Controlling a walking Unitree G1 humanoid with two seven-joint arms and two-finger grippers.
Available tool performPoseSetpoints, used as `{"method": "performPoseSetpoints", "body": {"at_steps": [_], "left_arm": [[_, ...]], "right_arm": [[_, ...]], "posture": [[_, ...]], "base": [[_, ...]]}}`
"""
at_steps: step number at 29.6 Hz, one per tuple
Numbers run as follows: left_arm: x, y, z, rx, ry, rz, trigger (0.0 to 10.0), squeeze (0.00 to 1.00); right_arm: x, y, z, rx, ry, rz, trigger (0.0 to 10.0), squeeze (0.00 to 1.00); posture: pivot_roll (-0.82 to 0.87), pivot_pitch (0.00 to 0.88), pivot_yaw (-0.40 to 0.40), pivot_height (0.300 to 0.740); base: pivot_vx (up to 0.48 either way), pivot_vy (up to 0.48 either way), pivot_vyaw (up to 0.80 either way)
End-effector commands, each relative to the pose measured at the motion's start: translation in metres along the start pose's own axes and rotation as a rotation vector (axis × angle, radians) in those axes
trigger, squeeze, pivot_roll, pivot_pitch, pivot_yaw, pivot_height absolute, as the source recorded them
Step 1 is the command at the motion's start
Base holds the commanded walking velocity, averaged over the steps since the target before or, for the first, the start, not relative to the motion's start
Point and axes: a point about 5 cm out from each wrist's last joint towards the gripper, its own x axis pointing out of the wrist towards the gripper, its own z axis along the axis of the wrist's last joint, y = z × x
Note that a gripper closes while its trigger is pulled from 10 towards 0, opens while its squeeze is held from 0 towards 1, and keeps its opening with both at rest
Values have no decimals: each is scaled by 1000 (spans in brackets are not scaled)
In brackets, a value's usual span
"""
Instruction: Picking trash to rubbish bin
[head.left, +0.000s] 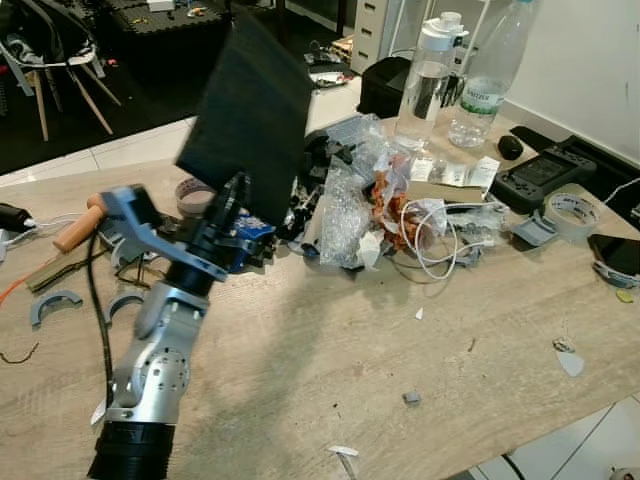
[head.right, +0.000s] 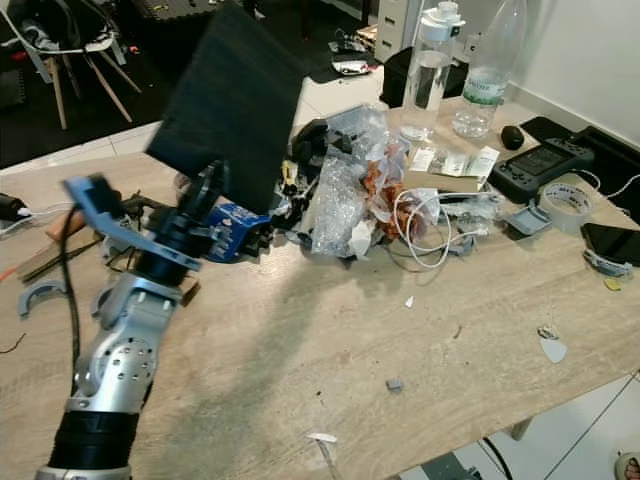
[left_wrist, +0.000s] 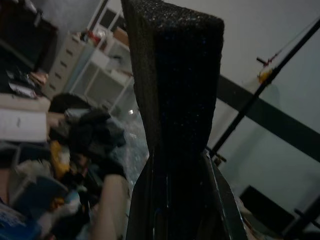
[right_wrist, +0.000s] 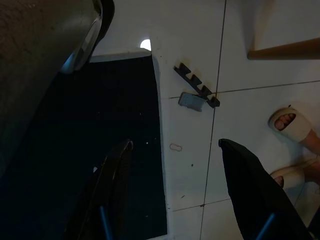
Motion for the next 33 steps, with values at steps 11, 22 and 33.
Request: {"method": "performPoseSetpoints", "body": {"at_steps": [11,22,33], "left_arm": [[-2,-4,-8,2,78,9,10000,0],[-1,-7,-14,22,114,-3,10000,0],[0,-14,-21,31,147,-27,10000,0]], "right_arm": [[0,2,-4,2,12,3,10000,0],[0,2,-5,2,14,3,10000,0],[0,3,-4,9,13,4,10000,0]], "posture": [[-46,57,15,740],[-47,61,19,740],[-48,63,23,740]], "base": [[-393,0,0],[-429,0,0],[-452,0,0]]}}
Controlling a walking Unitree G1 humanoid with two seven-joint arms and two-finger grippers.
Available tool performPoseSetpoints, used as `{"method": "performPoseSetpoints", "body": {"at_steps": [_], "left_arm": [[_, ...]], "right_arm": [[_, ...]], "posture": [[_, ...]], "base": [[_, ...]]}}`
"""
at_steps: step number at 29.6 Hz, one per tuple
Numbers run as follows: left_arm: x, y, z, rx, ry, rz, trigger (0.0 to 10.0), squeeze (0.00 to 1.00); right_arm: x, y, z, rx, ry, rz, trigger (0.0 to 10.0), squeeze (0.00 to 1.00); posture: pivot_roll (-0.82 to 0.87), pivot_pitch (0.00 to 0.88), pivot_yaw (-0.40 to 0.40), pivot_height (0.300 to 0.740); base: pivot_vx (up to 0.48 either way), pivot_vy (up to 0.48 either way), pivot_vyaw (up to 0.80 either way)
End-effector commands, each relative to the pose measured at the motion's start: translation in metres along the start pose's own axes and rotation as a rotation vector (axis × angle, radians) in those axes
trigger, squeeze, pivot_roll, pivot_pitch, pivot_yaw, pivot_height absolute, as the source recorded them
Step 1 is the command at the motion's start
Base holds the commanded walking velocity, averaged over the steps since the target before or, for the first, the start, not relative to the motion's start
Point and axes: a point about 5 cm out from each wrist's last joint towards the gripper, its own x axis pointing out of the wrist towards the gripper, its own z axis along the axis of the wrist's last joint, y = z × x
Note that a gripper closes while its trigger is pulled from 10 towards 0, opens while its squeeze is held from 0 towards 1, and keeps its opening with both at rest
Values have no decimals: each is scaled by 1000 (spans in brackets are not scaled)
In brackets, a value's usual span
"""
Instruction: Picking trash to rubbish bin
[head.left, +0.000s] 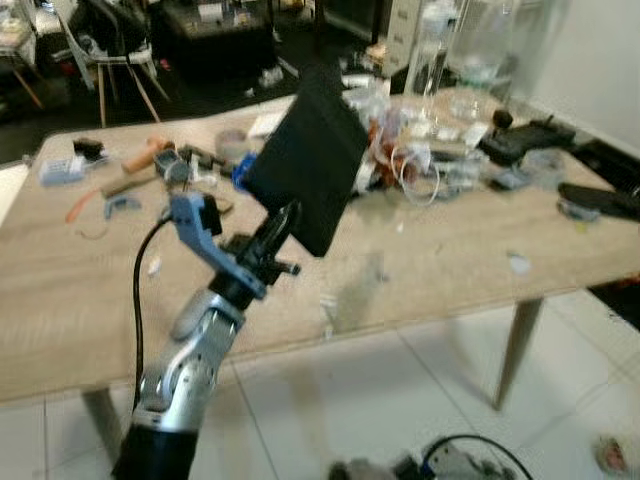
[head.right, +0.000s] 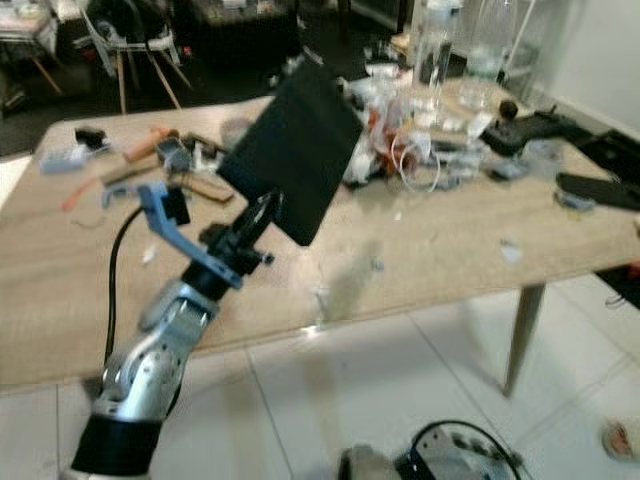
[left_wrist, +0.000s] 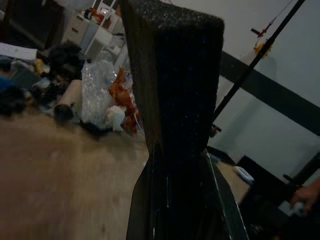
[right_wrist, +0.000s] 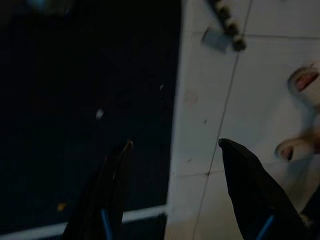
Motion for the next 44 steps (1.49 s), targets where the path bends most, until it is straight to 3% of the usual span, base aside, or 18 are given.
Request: {"method": "performPoseSetpoints", "body": {"at_steps": [1,15,21,22,23,24,26,29,30,31,33,34,36,37,39,40,43,44], "left_arm": [[0,-1,0,11,9,-9,10000,0],[-3,2,-5,13,32,-4,10000,0],[-42,42,-38,64,216,126,10000,0],[-42,42,-38,64,216,126,10000,0],[-64,60,-57,117,341,192,10000,0],[-76,69,-68,130,403,229,10000,0],[-84,75,-75,135,445,259,10000,0],[-128,96,-109,107,615,415,10000,0],[-148,103,-122,87,687,498,10000,0],[-148,103,-122,87,687,498,10000,0],[-180,109,-138,70,797,627,10000,0],[-180,109,-138,70,797,627,10000,0],[-226,113,-152,106,979,843,10000,0],[-226,113,-152,106,979,843,10000,0],[-267,108,-159,131,1118,998,10000,0],[-282,103,-163,132,1170,1029,10000,0],[-292,97,-166,123,1208,1043,10000,0],[-317,80,-176,112,1329,1034,10000,0]], "right_arm": [[0,-2,5,9,-14,-7,10000,0],[0,-3,6,-12,-19,-17,10000,0],[0,-2,11,-17,-30,-22,10000,0],[0,-2,11,-17,-30,-22,10000,0],[0,-2,13,-18,-33,-23,10000,0],[0,-1,14,-18,-35,-24,10000,0],[0,-1,15,-17,-37,-24,10000,0],[0,2,20,-15,-42,-24,10000,0],[0,2,20,-17,-41,-25,10000,0],[0,2,20,-17,-41,-25,10000,0],[0,3,19,-18,-37,-26,10000,0],[0,3,19,-18,-37,-26,10000,0],[0,2,16,-15,-31,-30,10000,0],[0,2,16,-15,-31,-30,10000,0],[0,0,12,-16,-17,-34,10000,0],[0,-1,11,-12,-13,-37,10000,0],[0,-1,10,-10,-11,-38,10000,0],[0,-2,8,-4,-8,-43,10000,0]], "posture": [[-48,63,23,740],[-40,48,20,740],[-28,38,22,740],[-28,38,22,740],[-25,39,22,740],[-21,39,21,740],[-20,39,21,740],[-12,40,22,740],[-10,40,23,740],[-10,40,23,740],[-11,40,27,740],[-11,40,27,740],[-7,42,29,740],[-7,42,29,740],[-10,43,35,740],[-10,44,37,740],[-9,44,38,740],[-10,44,48,740]], "base": [[-458,0,0],[-458,0,0],[-454,0,0],[-454,0,0],[-439,0,0],[-428,0,0],[-424,0,0],[-431,0,0],[-431,0,0],[-431,0,0],[-414,0,0],[-398,0,0],[0,0,0],[0,0,0],[0,0,0],[0,0,-706],[0,0,-706],[0,0,-706]]}}
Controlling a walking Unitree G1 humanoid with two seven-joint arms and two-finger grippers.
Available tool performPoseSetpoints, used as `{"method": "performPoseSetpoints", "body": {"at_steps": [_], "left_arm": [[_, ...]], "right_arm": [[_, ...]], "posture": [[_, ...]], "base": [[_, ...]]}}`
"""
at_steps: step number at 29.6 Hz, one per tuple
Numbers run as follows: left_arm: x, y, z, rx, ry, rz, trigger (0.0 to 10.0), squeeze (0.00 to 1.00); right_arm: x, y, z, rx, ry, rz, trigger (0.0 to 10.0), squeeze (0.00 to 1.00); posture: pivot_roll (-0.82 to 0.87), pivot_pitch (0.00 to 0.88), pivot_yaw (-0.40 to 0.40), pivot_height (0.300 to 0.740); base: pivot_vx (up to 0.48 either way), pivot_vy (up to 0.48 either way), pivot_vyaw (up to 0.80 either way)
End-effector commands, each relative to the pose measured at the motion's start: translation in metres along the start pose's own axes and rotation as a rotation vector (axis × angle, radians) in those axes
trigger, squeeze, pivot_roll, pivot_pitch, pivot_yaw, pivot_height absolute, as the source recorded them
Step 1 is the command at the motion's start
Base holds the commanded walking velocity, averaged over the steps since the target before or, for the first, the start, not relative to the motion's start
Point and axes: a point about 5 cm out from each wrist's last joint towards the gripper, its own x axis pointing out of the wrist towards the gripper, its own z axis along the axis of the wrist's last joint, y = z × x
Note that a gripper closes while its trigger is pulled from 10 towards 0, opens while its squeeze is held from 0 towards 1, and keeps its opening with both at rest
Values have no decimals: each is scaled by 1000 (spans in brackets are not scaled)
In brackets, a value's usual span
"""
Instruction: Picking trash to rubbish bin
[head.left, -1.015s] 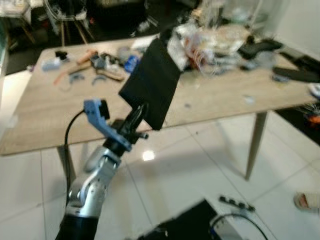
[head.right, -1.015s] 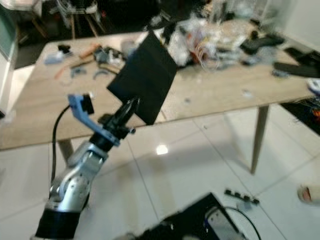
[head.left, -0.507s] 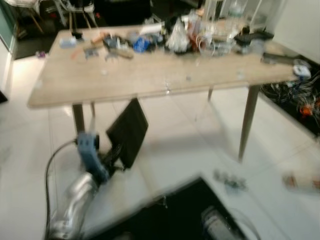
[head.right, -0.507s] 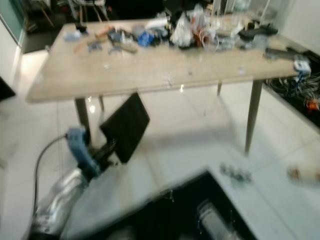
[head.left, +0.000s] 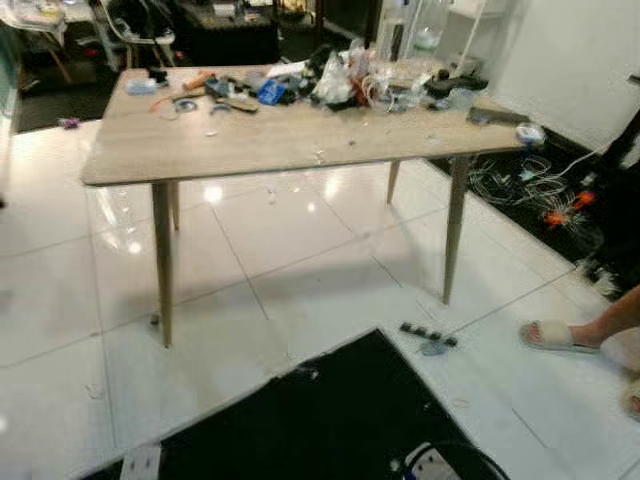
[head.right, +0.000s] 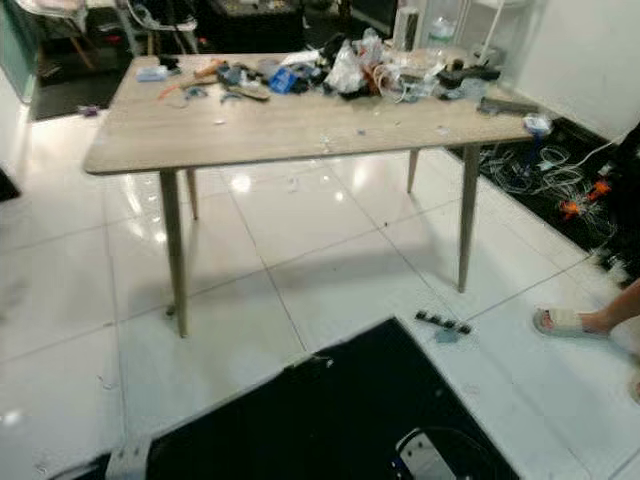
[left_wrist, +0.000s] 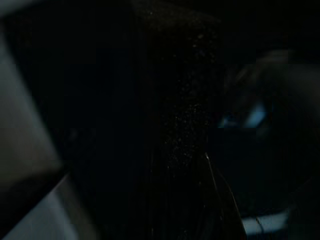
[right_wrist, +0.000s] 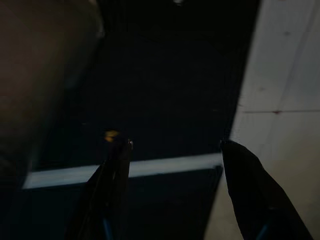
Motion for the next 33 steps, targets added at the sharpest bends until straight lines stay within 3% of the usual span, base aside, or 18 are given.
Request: {"method": "performPoseSetpoints", "body": {"at_steps": [1,5,13,22,26,33], "left_arm": [[0,-7,-12,59,46,-10,10000,0],[-2,-11,-29,177,103,-36,10000,0],[-1,-9,-25,291,84,-20,10000,0],[0,6,-10,284,53,41,10000,0],[0,10,-8,192,34,81,10000,0],[-2,17,-10,167,33,129,10000,0]], "right_arm": [[0,-1,-4,7,12,-8,10000,0],[0,-3,-4,16,13,-19,10000,0],[0,-11,-7,20,19,-43,10000,0],[0,-2,1,-22,6,-18,10000,0],[0,-1,12,-52,-27,-9,10000,0],[0,5,17,-114,-47,7,10000,0]], "posture": [[-10,44,48,740],[-4,50,54,740],[18,66,47,740],[56,21,7,740],[52,29,10,740],[106,43,-23,740]], "base": [[0,0,-706],[0,0,-708],[0,0,-708],[0,0,-716],[0,0,-722],[0,0,-724]]}}
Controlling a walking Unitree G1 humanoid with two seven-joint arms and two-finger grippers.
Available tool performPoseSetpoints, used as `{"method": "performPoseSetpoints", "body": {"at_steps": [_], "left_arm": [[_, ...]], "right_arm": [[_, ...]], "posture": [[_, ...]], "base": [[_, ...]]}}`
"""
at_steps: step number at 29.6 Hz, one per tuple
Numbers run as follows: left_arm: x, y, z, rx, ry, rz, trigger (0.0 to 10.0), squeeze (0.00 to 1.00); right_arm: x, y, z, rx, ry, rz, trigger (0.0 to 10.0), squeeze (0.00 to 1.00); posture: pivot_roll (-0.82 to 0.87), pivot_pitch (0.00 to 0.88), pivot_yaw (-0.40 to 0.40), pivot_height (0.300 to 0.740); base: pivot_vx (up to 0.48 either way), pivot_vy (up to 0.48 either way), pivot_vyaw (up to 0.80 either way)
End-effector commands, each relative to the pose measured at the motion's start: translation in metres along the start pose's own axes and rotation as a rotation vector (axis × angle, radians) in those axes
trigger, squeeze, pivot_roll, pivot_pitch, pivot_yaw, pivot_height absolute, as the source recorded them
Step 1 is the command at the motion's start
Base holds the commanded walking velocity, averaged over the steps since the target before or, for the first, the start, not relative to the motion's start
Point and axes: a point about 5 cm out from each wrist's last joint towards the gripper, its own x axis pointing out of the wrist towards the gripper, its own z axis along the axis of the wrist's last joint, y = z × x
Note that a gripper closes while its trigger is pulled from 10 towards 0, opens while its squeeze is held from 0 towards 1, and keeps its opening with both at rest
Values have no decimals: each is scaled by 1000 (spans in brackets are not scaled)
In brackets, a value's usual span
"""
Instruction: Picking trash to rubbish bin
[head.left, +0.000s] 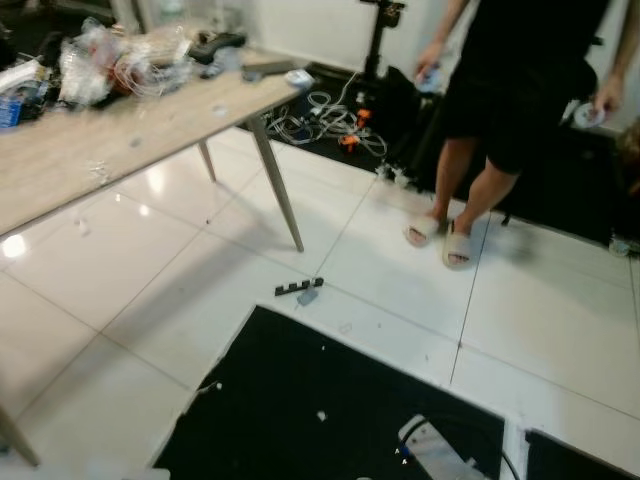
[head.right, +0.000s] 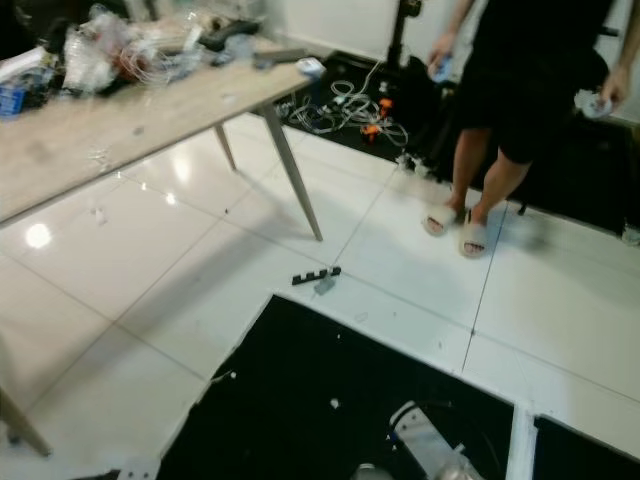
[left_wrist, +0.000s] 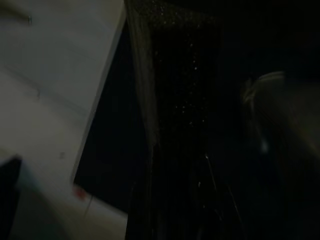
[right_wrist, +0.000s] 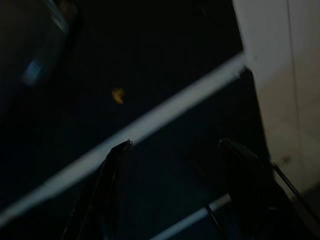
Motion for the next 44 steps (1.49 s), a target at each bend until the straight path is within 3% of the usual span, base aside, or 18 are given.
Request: {"method": "performPoseSetpoints", "body": {"at_steps": [1,4,7,12,15,17,28,44], "left_arm": [[-3,7,-20,-49,54,40,10000,0],[-5,9,-26,-64,68,55,10000,0],[-11,11,-53,-78,137,91,10000,0],[-13,5,-61,-69,166,76,10000,0],[-12,5,-55,-47,139,72,10000,0],[-7,9,-37,-43,86,83,10000,0],[-4,2,-22,43,55,51,10000,0],[-10,-14,-48,24,124,32,10000,0]], "right_arm": [[0,7,-5,-37,15,23,10000,0],[0,9,-9,-50,27,31,10000,0],[-1,13,-19,-63,51,48,10000,0],[-2,12,-28,-44,78,43,10000,0],[-2,15,-25,-69,67,60,10000,0],[-1,18,-14,-97,33,72,10000,0],[0,13,5,-96,-6,70,10000,0],[0,9,3,-118,15,89,10000,0]], "posture": [[108,46,-26,740],[105,53,-33,740],[97,35,-22,740],[109,27,-13,740],[121,45,-28,740],[119,23,-22,740],[124,21,-16,740],[126,49,-39,740]], "base": [[0,0,-725],[0,0,-725],[0,0,-740],[0,0,-741],[0,0,-744],[0,0,-741],[0,0,-744],[0,0,-744]]}}
